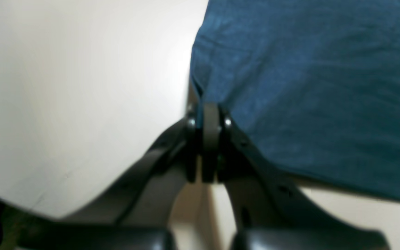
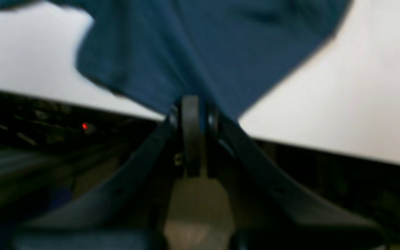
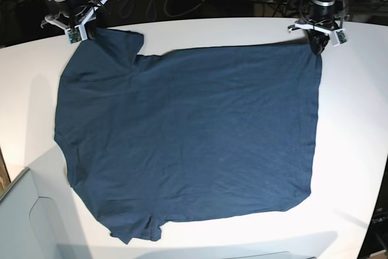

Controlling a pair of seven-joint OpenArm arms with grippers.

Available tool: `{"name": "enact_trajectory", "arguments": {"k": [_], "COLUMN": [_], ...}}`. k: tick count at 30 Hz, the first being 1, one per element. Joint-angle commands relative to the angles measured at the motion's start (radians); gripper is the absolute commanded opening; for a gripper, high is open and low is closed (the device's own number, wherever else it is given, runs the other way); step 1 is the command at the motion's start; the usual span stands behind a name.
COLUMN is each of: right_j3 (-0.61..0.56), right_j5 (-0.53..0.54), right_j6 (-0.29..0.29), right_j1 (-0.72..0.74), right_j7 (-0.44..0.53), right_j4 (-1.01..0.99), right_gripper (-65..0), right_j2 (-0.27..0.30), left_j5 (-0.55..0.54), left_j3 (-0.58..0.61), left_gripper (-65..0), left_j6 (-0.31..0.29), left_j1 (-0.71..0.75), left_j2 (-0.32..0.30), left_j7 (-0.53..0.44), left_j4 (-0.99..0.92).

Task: Fold the T-shirt properly
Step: 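Lift the shoulders and pull them toward the robot with both grippers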

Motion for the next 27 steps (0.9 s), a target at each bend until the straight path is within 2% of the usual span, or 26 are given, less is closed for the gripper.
{"name": "enact_trajectory", "arguments": {"k": [1,4,9,11,18,20,22,24,26,27], "right_j3": [0.004,0.004,-0.004,-0.004,-0.007,-0.019,-0.039,-0.054,-0.053,-0.051], "right_j5": [0.003,0.003,0.003,0.003,0.003,0.003,0.003,0.003,0.003,0.003], "right_j6": [0.016,0.016,0.016,0.016,0.016,0.016,0.016,0.016,0.016,0.016], "right_j1": [-0.011,0.011,0.037,0.048,0.066,0.069,0.069,0.068,0.068,0.068], "right_j7": [0.012,0.012,0.012,0.012,0.014,0.015,0.015,0.015,0.014,0.014], "right_j4": [0.012,-0.001,-0.06,-0.086,-0.153,-0.183,-0.193,-0.195,-0.193,-0.193], "right_gripper": [-61.0,-51.4,-34.8,-30.2,-29.3,-31.0,-37.4,-48.1,-61.6,-65.0], "right_j2": [0.01,0.016,0.063,0.08,0.089,0.1,0.114,0.123,0.122,0.122], "left_j5": [-0.003,-0.003,-0.003,-0.003,-0.003,-0.003,-0.003,-0.003,-0.003,-0.003], "left_j3": [-0.006,-0.006,-0.006,-0.006,-0.006,-0.006,-0.006,-0.006,-0.006,-0.006], "left_gripper": [-65.0,-65.0,-65.0,-65.0,-65.0,-65.0,-65.0,-65.0,-65.0,-65.0], "left_j6": [0.0,0.0,0.0,0.0,0.0,0.0,0.0,0.0,0.0,0.0], "left_j1": [-0.001,-0.001,-0.003,-0.003,-0.003,-0.003,-0.003,-0.003,-0.003,-0.003], "left_j2": [-0.008,-0.01,-0.011,-0.011,-0.013,-0.013,-0.014,-0.014,-0.014,-0.014], "left_j7": [-0.027,-0.027,-0.027,-0.027,-0.027,-0.027,-0.027,-0.027,-0.027,-0.027], "left_j4": [0.009,0.008,0.008,0.008,0.008,0.008,0.008,0.008,0.008,0.008]}}
